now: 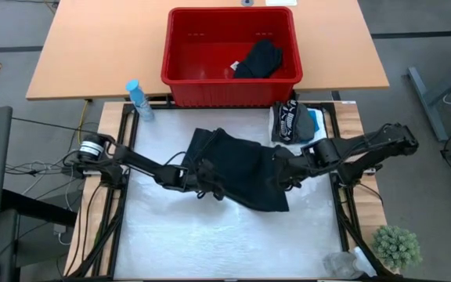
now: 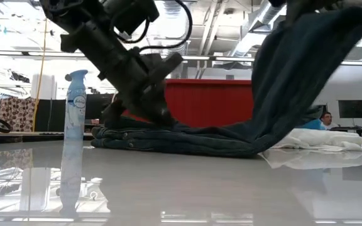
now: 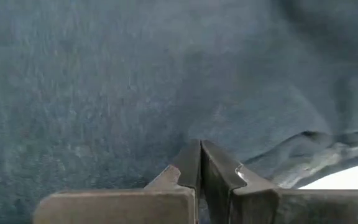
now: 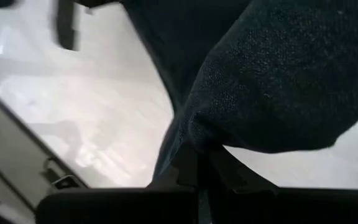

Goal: Fold laundry
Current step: Fold the blue pants

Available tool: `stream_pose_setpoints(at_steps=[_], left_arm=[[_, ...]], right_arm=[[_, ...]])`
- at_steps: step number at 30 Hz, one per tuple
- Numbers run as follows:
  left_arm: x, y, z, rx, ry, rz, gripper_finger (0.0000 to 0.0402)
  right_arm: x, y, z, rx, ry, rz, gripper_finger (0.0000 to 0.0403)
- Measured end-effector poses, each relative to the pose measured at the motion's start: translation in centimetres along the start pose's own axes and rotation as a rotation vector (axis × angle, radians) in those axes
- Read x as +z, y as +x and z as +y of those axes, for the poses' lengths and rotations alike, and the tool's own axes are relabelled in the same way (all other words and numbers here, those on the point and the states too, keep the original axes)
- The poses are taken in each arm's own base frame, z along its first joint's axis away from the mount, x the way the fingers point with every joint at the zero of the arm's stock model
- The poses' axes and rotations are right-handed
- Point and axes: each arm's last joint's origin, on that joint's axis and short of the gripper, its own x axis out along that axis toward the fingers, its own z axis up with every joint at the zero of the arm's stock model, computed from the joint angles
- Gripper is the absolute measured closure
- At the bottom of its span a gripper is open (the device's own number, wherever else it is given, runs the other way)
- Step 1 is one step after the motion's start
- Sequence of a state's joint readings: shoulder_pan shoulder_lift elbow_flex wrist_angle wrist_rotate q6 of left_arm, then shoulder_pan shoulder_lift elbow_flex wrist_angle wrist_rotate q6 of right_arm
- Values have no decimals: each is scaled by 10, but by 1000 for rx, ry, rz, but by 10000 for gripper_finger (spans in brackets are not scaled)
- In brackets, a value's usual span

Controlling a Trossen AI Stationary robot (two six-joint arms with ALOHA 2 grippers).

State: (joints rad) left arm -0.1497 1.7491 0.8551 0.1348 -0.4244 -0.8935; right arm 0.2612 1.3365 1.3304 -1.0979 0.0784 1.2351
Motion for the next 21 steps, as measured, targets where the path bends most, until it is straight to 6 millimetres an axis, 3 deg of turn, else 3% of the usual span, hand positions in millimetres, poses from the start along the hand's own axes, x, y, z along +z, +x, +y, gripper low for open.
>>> stream_pose_setpoints(at_steps=[13, 21], left_arm=[[-14, 15, 2, 0, 24, 30, 401], [-18, 27, -2, -69, -2, 17, 401]], right_arm=[[46, -1, 10, 259, -42, -100, 373], [74, 18, 8, 286, -93, -86, 373]])
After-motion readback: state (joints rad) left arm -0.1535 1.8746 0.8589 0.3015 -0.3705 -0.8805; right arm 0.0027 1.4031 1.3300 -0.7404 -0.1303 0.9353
